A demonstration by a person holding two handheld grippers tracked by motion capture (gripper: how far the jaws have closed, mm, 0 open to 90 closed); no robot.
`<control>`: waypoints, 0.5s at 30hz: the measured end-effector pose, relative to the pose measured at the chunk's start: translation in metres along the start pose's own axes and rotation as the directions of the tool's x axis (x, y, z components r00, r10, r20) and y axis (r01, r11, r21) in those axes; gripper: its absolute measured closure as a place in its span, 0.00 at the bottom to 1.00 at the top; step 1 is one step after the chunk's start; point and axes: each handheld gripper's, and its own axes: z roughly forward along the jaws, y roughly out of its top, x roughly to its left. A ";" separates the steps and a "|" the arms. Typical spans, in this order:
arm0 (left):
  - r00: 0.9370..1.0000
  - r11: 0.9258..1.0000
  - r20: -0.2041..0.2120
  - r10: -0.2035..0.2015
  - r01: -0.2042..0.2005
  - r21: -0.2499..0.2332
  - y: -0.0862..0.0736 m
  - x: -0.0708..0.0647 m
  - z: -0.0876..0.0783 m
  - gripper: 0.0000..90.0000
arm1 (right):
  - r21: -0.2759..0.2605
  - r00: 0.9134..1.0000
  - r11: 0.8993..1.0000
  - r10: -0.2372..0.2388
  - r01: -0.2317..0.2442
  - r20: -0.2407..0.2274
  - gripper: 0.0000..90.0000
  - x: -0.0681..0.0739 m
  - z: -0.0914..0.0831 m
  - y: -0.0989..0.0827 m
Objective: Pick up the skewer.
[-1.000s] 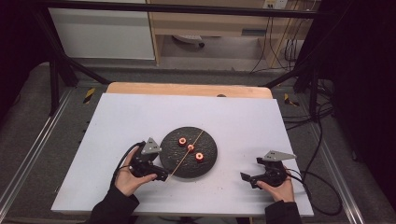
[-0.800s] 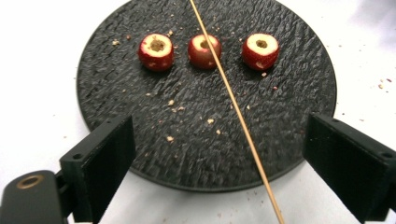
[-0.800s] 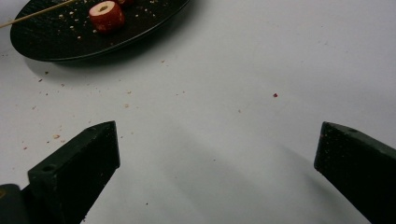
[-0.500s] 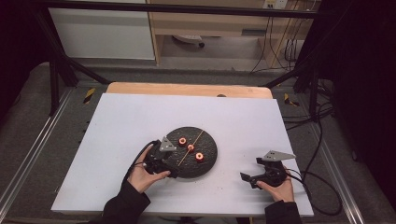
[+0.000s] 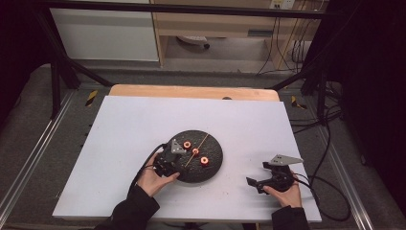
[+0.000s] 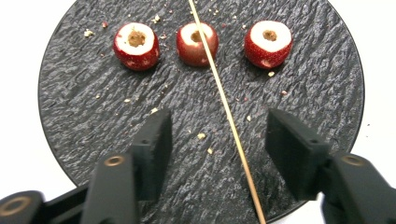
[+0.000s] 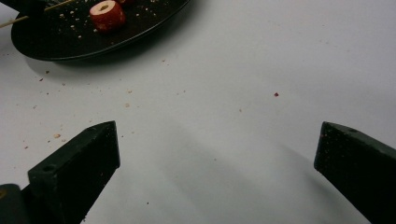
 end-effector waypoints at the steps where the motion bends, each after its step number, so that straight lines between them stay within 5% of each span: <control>1: 1.000 1.000 0.002 -0.002 0.002 0.006 0.000 0.000 0.000 0.52 | 0.000 1.000 1.000 0.000 0.000 0.000 0.01 0.000 0.000 0.000; 15: 1.000 0.997 0.014 -0.025 0.024 0.073 0.001 -0.008 0.002 0.78 | 0.000 1.000 1.000 0.001 -0.001 -0.003 0.01 0.000 0.000 0.000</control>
